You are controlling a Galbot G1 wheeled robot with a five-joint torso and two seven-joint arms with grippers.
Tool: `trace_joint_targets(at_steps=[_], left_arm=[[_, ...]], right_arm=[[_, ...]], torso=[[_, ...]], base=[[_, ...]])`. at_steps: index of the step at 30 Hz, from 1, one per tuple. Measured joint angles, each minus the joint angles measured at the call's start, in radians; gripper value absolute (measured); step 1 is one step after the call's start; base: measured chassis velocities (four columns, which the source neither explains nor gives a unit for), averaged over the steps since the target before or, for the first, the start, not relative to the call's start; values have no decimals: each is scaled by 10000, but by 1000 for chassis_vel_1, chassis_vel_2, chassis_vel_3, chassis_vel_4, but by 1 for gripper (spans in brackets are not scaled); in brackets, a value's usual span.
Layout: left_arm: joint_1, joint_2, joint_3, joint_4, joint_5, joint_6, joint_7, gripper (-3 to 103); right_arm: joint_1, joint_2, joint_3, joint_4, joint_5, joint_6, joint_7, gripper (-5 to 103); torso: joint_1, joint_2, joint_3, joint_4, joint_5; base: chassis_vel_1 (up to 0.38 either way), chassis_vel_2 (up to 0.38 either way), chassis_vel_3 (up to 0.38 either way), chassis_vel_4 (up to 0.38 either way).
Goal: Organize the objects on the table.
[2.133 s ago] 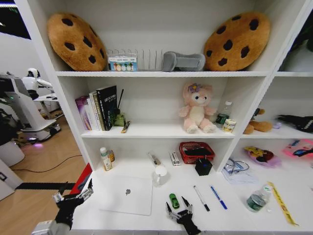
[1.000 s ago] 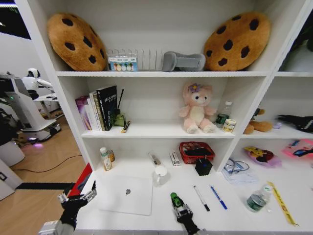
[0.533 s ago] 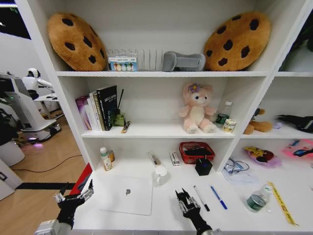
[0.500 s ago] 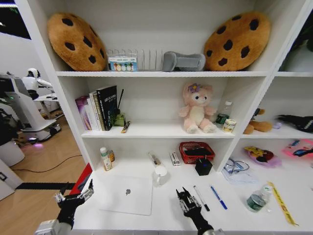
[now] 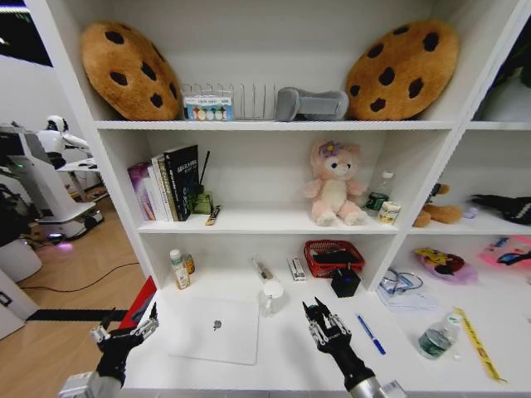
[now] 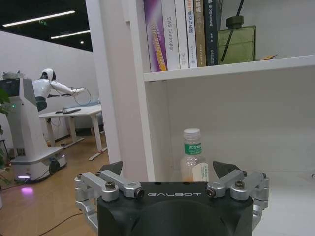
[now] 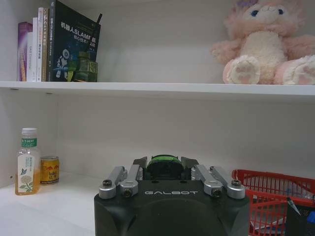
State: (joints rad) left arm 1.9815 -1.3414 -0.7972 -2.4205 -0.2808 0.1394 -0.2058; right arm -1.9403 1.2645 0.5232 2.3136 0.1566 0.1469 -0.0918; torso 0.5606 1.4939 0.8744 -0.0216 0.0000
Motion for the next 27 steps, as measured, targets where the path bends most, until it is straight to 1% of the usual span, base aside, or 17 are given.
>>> trace_joint_targets(at_steps=[5,8,9,10,11,12,14,15,17,18,21,22,24,25,27], left_arm=[[-14,-3,39,29,21,-3,-3,100],[-29,-5,140,108,123,-21,-8,100],[-29,-5,140,108,123,-21,-8,100],[-29,-16,174,125,157,-30,-8,100],[-28,-55,215,145,201,-35,-9,100],[-28,-55,215,145,201,-35,-9,100],[2,-147,277,170,306,-63,-8,100],[2,-147,277,170,306,-63,-8,100],[27,-207,315,200,392,-90,-6,100],[27,-207,315,200,392,-90,-6,100],[67,-266,383,273,539,-117,-2,100],[67,-266,383,273,539,-117,-2,100],[105,-284,378,299,596,-120,0,100],[105,-284,378,299,596,-120,0,100],[146,-349,361,316,645,-124,0,100]], right_arm=[[122,-265,60,58,186,-103,0,37],[556,-1073,132,277,825,-584,-80,37],[556,-1073,132,277,825,-584,-80,37],[689,-1334,153,358,1015,-718,-81,37],[865,-1763,203,490,1358,-902,-78,37],[865,-1763,203,490,1358,-902,-78,37],[1140,-2400,263,673,1903,-1106,-66,37],[1140,-2400,263,673,1903,-1106,-66,37],[1430,-2761,267,681,2271,-1191,-115,37],[1430,-2761,267,681,2271,-1191,-115,37],[2632,-3424,269,508,3228,-1453,-559,37],[2632,-3424,269,508,3228,-1453,-559,37],[3283,-3738,261,453,3645,-1591,-606,37],[3283,-3738,261,453,3645,-1591,-606,37],[3727,-3942,236,406,3938,-1667,-609,37]], torso=[[-1,0,0,-2,0],[0,0,0,1,1],[0,0,0,1,1],[0,0,0,1,2],[0,0,0,3,0],[0,0,0,3,0],[0,0,0,0,0],[0,0,0,0,0],[0,0,0,1,0],[0,0,0,1,0],[0,-1,1,1,1],[0,-1,1,1,1],[1,-1,1,3,1],[1,-1,1,3,1],[1,-1,1,2,1]], base=[[0,0,0,0],[0,0,0,0],[0,0,0,0],[0,0,0,0],[0,0,0,0],[0,0,0,0],[0,0,0,0],[0,0,0,0],[0,0,0,0],[0,0,0,0],[0,0,0,0],[0,0,0,0],[0,0,0,0],[0,0,0,0],[0,0,0,0]])
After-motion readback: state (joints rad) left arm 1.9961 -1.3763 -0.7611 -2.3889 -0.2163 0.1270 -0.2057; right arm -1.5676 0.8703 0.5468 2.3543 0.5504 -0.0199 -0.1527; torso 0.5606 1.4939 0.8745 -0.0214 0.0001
